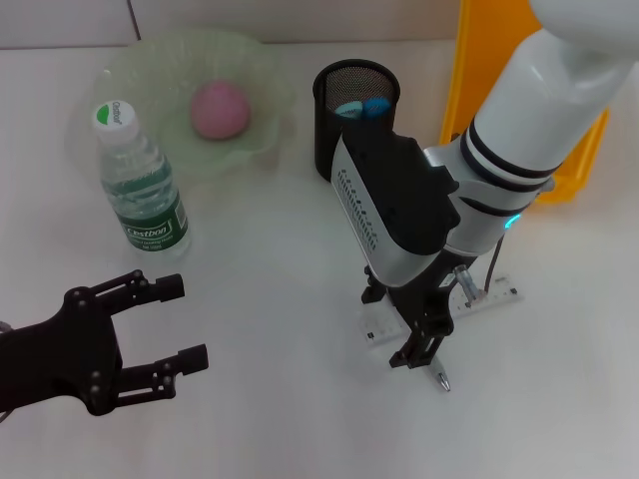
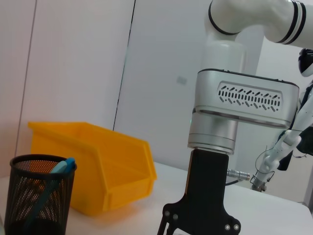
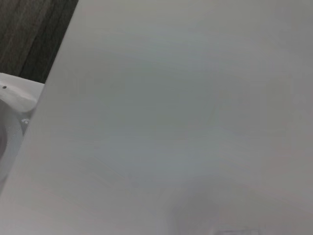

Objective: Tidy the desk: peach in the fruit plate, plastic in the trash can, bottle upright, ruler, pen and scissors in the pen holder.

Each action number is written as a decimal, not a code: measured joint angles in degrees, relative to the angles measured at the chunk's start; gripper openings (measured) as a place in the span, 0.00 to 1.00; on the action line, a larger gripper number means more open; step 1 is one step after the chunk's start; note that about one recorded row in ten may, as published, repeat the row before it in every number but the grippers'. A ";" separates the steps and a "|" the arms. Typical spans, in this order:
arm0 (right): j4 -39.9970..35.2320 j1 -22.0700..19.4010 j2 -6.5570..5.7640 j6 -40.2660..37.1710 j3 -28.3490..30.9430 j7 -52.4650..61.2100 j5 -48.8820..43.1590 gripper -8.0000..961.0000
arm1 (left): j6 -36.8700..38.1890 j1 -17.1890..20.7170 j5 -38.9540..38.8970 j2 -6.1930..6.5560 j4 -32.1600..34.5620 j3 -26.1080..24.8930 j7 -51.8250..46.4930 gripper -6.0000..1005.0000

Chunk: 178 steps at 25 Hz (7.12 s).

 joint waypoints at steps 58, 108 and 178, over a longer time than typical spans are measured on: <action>5.71 -18.06 -0.44 26.66 32.67 -28.77 74.16 0.39 | -1.89 -2.75 0.11 -1.49 0.06 0.21 -0.41 0.83; 34.33 -9.27 0.00 23.52 31.73 -52.27 83.41 0.46 | -1.21 -3.15 0.99 -1.93 -0.13 1.13 1.11 0.83; -8.22 -1.52 0.01 -4.34 4.45 65.60 -11.37 0.87 | -1.19 -3.08 2.17 -2.04 0.14 1.27 3.04 0.83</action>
